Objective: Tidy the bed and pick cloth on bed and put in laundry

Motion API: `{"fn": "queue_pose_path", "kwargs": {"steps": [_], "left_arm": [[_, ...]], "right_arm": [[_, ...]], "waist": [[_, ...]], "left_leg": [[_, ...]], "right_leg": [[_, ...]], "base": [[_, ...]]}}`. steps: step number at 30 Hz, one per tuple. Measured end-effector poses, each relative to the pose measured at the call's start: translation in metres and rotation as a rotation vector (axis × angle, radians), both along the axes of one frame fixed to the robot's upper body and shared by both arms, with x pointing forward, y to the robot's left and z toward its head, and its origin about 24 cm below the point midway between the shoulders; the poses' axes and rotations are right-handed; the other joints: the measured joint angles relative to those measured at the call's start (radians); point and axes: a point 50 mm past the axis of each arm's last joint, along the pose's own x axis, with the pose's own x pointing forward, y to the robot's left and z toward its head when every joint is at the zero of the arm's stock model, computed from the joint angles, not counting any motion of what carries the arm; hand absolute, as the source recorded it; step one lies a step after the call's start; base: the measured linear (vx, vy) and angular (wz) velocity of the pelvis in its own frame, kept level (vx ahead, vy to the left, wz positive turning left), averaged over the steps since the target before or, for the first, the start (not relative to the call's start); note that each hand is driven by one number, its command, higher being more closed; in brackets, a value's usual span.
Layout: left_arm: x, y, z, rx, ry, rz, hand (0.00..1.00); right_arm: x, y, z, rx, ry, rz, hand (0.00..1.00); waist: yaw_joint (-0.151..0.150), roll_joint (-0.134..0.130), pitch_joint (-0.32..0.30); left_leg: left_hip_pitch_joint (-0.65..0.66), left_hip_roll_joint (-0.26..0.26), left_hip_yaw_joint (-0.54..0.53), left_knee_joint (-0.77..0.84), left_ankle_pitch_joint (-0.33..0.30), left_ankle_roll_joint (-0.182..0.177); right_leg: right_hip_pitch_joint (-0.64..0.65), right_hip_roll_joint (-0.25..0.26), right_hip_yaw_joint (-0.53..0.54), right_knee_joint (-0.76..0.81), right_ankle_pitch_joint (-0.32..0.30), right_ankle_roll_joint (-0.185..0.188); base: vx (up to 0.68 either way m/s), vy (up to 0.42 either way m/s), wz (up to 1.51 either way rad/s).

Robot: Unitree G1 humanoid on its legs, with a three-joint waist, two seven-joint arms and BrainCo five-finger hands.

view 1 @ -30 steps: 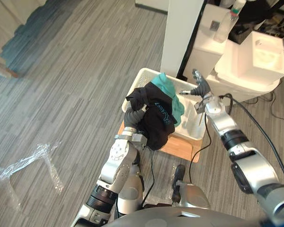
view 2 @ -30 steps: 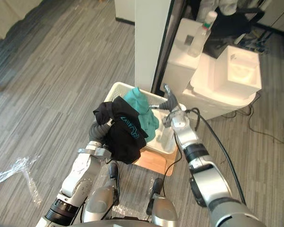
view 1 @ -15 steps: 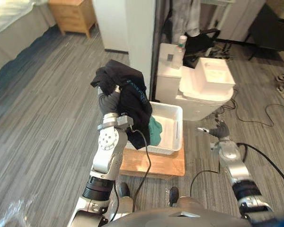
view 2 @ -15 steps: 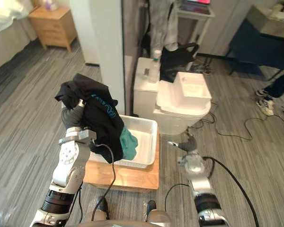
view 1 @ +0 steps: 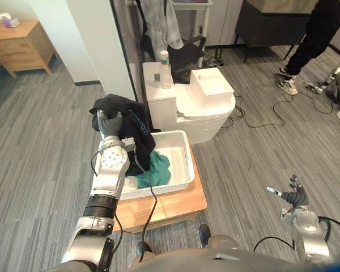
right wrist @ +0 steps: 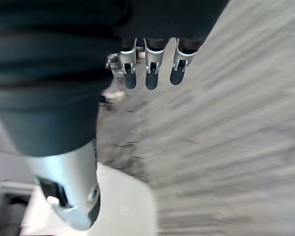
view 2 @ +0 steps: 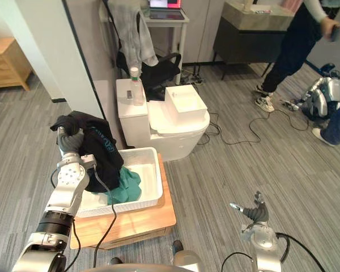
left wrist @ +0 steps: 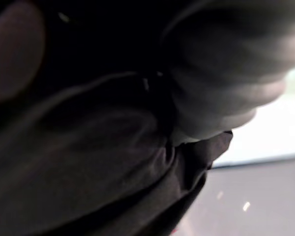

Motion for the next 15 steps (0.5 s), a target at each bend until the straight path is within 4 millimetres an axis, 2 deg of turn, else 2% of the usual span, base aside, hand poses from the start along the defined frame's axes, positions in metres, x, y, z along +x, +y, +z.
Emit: {"fn": "queue_pose_path", "kwargs": {"steps": [2, 5, 9, 10, 15], "left_arm": [[0.0, 0.005, -0.009, 0.057, 0.081, -0.024, 1.0], [-0.002, 0.016, -0.024, 0.118, 0.22, -0.087, 1.0], [-0.006, 0.012, -0.049, 0.173, 0.384, -0.198, 1.0], [-0.007, 0.01, -0.053, 0.189, 0.405, -0.219, 0.0], [-0.018, 0.003, -0.079, 0.26, 0.552, -0.324, 0.0]], "right_arm": [[-0.024, -0.005, -0.016, 0.037, 0.097, -0.028, 0.0], [-0.046, -0.006, -0.03, 0.072, 0.186, -0.059, 0.0], [-0.062, -0.006, -0.039, 0.115, 0.219, -0.1, 0.0], [-0.062, -0.006, -0.039, 0.118, 0.218, -0.097, 0.0], [-0.056, -0.005, -0.038, 0.119, 0.173, -0.083, 0.0]], "waist": [[-0.008, 0.006, -0.002], [-0.023, 0.008, -0.001], [-0.023, 0.017, 0.005], [-0.023, 0.019, 0.006], [-0.026, 0.047, 0.023]], "left_leg": [[0.0, -0.004, 0.001, 0.0, -0.01, -0.004], [0.001, -0.006, 0.003, 0.0, -0.017, -0.002], [0.002, -0.008, 0.021, 0.0, -0.024, -0.005], [0.003, -0.008, 0.025, 0.0, -0.025, -0.005], [0.017, -0.006, 0.043, 0.0, -0.037, -0.013]], "right_leg": [[-0.002, -0.004, 0.0, 0.005, -0.01, 0.002], [-0.004, -0.005, 0.0, 0.014, -0.021, -0.004], [-0.019, -0.006, 0.011, 0.027, -0.028, -0.002], [-0.02, -0.006, 0.014, 0.027, -0.028, -0.002], [-0.02, -0.001, 0.034, 0.028, -0.032, -0.003]], "base": [[0.08, 0.01, 0.01], [0.06, 0.01, 0.0], [0.06, 0.008, -0.09], [0.06, 0.011, -0.18], [0.06, 0.004, -0.13]]}}
